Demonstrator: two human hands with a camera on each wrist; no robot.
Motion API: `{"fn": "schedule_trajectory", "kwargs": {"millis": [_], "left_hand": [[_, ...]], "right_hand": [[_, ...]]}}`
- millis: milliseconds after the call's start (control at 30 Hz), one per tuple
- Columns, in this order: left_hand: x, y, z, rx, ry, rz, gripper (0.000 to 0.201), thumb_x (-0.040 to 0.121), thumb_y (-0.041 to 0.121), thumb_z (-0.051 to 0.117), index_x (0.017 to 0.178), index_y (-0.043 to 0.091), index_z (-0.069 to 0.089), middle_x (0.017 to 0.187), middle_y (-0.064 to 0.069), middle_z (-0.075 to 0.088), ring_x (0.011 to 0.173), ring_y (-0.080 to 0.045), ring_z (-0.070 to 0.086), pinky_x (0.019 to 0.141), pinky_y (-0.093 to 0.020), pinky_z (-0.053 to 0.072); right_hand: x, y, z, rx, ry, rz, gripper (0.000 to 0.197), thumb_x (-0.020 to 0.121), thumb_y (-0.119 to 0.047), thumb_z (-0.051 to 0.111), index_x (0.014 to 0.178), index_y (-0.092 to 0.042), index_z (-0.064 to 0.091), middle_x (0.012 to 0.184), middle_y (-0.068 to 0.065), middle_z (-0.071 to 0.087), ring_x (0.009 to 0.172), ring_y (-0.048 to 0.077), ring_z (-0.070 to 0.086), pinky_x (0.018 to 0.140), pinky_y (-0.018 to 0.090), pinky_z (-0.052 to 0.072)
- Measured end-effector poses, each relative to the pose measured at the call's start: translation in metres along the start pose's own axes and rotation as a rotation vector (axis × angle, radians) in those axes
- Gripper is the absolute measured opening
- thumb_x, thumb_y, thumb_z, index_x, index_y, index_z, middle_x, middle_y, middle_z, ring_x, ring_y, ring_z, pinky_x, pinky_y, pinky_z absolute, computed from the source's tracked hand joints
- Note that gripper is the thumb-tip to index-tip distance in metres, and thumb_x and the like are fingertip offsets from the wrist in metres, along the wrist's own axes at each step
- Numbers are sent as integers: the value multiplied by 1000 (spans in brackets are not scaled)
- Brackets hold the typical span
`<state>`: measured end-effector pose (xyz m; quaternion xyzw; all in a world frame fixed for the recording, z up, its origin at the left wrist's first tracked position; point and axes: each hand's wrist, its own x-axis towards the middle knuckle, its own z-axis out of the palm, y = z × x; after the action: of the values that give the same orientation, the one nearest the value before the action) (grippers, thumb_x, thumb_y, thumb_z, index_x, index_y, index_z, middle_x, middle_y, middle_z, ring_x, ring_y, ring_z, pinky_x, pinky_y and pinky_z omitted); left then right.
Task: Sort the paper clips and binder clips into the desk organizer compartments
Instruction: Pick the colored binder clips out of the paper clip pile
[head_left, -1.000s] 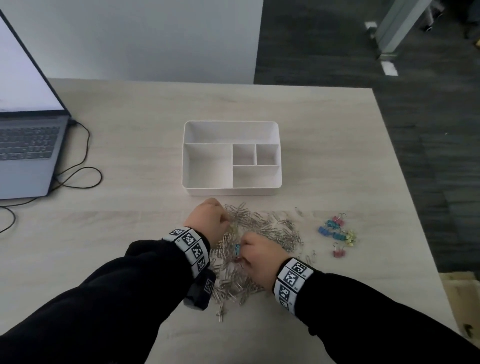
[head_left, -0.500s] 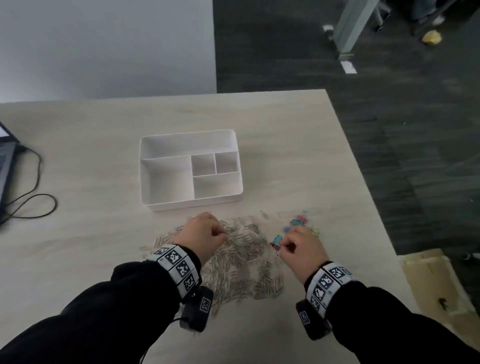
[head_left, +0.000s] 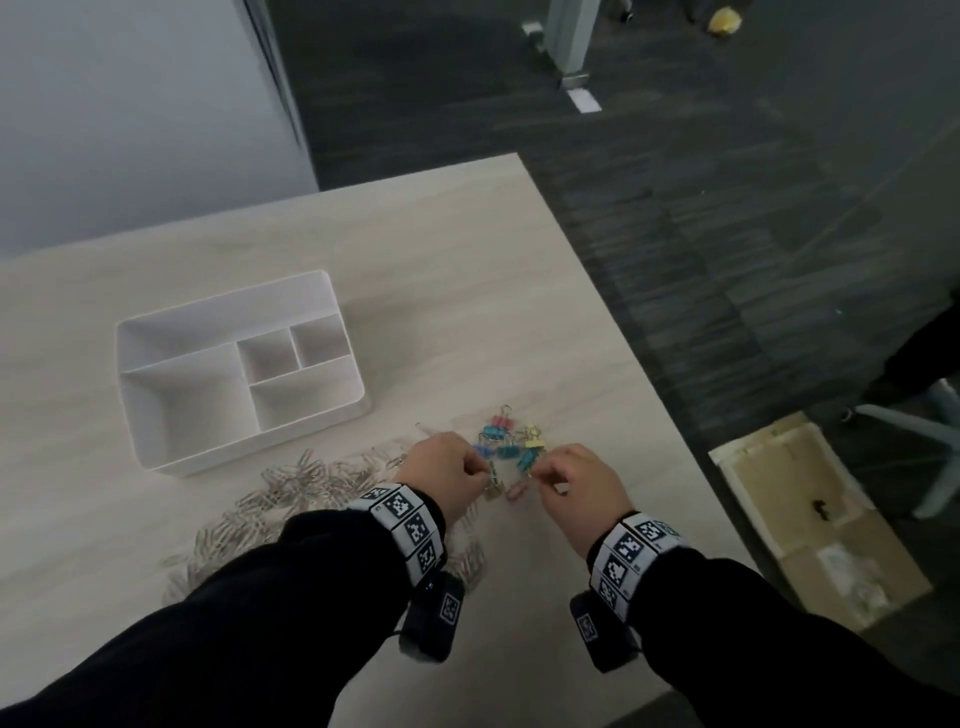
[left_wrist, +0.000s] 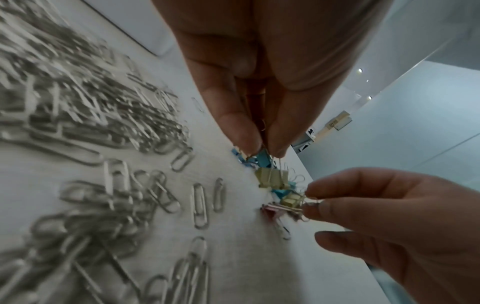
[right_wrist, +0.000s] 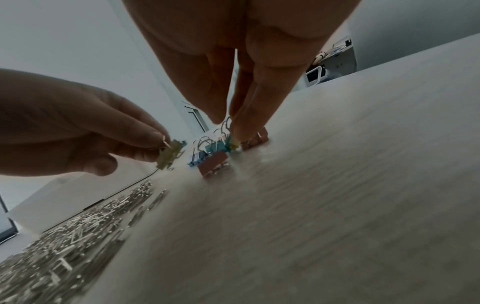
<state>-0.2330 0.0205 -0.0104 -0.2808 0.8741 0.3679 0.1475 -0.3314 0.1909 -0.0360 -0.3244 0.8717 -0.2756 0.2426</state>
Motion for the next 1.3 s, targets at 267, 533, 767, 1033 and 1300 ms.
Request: {"fn": "schedule_trajectory", "kwargs": {"millis": [267,533,767,1033,1300], "left_hand": [[5,10,18,-110,21,-49,13,89,26,63,95,28,74,96,11,73,71,-9,67,74,-32,60],[-27,-42,-9,-309,192,-151,14,90,24,63,97,29,74,85,15,70,75,-7,68,73,-27,57],[-71,-108,-22,-322,328,-260,17,89,27,64,103,29,72,102,12,68,89,-10,62,89,-33,53],[-126,-178,-36,-22,348,-475,44,83,42,63,125,31,58,132,0,41,112,-26,54,100,-39,47],[-193,-232,-37,-21,285,-727,104,59,78,67,144,30,31,145,-5,25,122,-33,49,100,-46,47]], "right_hand": [[-16,2,-8,22,-54,-45,13,86,-10,63,94,-17,71,103,-5,55,79,11,60,77,20,49],[-19,-15,17,-82,-246,-219,15,90,-16,60,102,-15,70,102,-2,65,84,7,54,81,24,48],[-4,-41,27,-208,-286,-82,21,94,-27,54,109,-17,65,117,-2,54,103,14,52,97,31,43],[-8,-71,50,-365,-461,-5,71,77,-52,71,139,-35,39,132,-3,36,111,18,52,98,35,45],[-19,-95,86,-350,-460,-70,55,85,-31,70,134,-30,45,132,0,42,98,14,57,91,27,50]]}}
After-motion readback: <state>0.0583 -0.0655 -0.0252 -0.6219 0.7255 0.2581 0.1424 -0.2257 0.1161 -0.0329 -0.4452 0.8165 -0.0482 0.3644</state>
